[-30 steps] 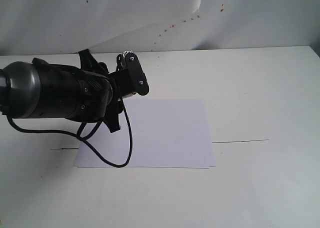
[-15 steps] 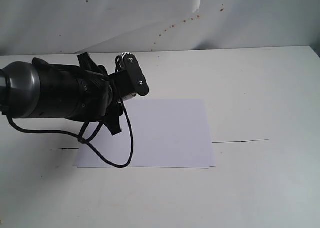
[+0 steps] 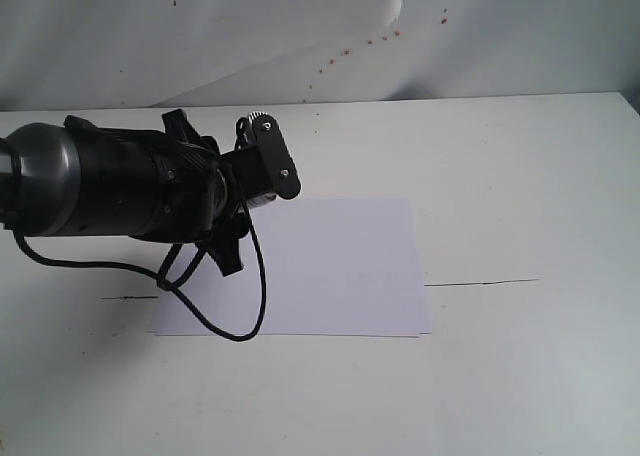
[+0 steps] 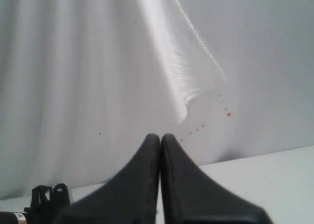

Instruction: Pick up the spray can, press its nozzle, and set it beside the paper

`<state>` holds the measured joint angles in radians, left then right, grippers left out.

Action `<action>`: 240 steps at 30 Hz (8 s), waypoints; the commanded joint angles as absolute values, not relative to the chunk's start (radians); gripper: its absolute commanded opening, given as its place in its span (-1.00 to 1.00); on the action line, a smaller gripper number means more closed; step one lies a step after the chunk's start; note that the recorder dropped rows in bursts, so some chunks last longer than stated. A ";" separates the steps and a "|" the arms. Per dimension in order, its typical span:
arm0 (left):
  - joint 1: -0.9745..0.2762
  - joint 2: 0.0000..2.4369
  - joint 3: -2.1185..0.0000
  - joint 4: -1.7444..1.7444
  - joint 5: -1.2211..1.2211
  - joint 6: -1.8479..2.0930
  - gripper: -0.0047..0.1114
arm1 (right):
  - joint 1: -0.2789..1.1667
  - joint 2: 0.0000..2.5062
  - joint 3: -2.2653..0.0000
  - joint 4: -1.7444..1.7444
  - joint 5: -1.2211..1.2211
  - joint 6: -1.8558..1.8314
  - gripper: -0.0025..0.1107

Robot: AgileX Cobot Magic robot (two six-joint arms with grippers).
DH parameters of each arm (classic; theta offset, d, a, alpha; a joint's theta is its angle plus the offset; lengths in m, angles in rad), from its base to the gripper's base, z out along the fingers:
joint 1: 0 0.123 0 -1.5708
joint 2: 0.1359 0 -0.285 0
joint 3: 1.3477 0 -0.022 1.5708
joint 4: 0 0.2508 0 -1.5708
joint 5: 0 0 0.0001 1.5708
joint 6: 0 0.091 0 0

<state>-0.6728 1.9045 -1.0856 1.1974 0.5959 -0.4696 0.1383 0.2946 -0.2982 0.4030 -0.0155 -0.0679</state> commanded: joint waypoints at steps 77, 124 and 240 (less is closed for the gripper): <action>-0.675 1.886 -1.097 1.179 0.636 -0.411 -0.92 | 0.107 2.221 -1.491 1.446 1.183 -0.860 -0.96; -0.675 1.886 -1.097 1.179 0.680 -0.421 -0.92 | 0.020 2.101 -1.491 1.249 1.091 -0.834 -0.96; 0.030 2.053 -0.854 0.474 -0.811 -0.311 -0.92 | 0.001 0.145 -0.316 1.451 0.116 -1.535 -0.96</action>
<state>0.0278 2.0523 -0.8388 0.4936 -0.7578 -0.3209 0.0000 0.1510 -0.3186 1.4455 0.1203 -1.5369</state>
